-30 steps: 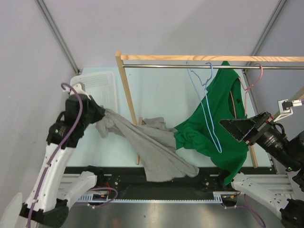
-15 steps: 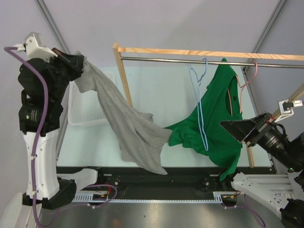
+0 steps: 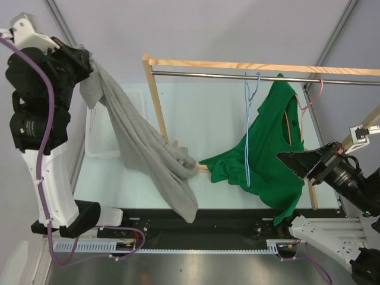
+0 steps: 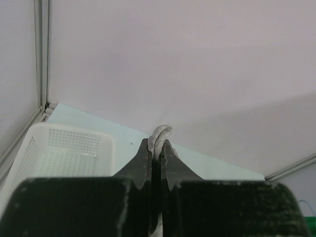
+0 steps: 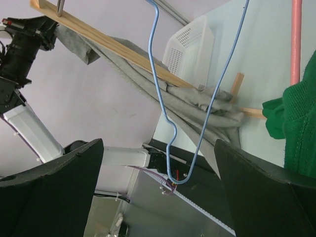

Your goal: Remove the t-shirt from the hanger

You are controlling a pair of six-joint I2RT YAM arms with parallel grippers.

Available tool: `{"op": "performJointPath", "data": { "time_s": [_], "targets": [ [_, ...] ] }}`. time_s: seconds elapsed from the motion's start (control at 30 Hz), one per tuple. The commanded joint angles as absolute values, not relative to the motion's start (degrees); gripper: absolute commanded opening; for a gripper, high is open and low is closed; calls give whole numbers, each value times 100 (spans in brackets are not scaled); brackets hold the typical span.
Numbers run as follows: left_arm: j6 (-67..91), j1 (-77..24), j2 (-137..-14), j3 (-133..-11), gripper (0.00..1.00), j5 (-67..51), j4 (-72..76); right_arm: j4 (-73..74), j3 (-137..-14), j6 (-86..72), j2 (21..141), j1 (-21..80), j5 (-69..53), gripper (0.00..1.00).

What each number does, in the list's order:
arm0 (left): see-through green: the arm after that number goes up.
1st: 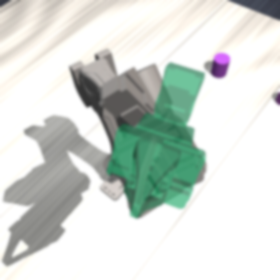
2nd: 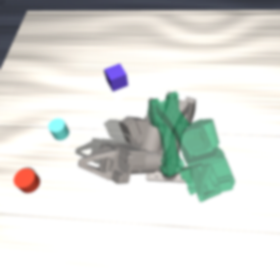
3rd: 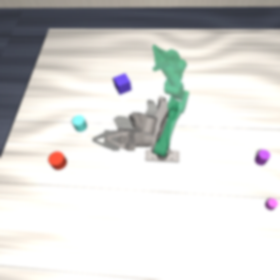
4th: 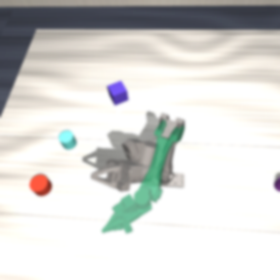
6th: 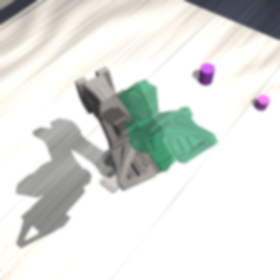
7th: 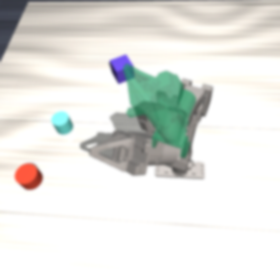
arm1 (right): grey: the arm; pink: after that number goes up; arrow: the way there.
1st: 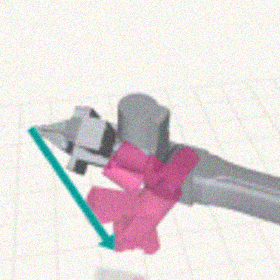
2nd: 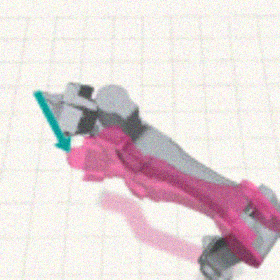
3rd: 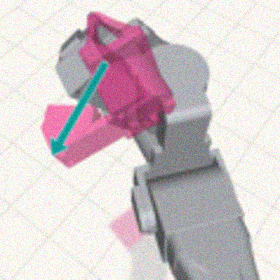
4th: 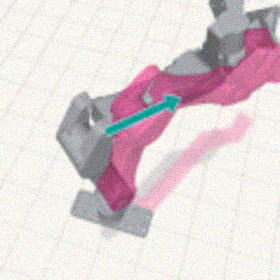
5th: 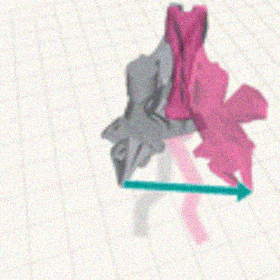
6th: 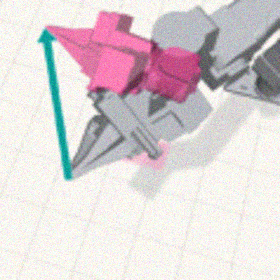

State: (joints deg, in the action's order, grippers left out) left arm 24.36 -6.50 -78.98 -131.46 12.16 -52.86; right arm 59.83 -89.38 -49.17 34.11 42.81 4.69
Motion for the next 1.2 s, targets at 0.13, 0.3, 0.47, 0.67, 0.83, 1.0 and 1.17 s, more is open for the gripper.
{"op": "performJointPath", "data": {
  "time_s": [0.13,0.3,0.47,0.67,0.83,1.0,1.17],
  "targets": [
    [2513,-580,-7550,-12801,0,819,-4421,6161,-9202,-4816,3489,4307,562,100],
    [2672,-589,-6936,-10411,0,-306,-3921,6109,-9106,-4816,3401,4315,571,100],
    [2830,-755,-5909,-7843,0,-457,-3752,5985,-8878,-4825,3252,4307,510,100],
    [3416,-1721,-5020,-6163,0,772,-4236,5757,-8666,-4860,3217,4315,334,100],
    [4462,-2074,-4325,-4879,0,1184,-4551,5643,-8499,-4913,3156,4298,246,100],
    [5420,-2092,-3965,-3965,11,1283,-4850,5485,-8148,-5054,2945,4307,264,100],
    [6405,-2083,-3648,-3490,74,1309,-5290,5493,-8156,-5028,2971,4307,255,100]
  ]
}}
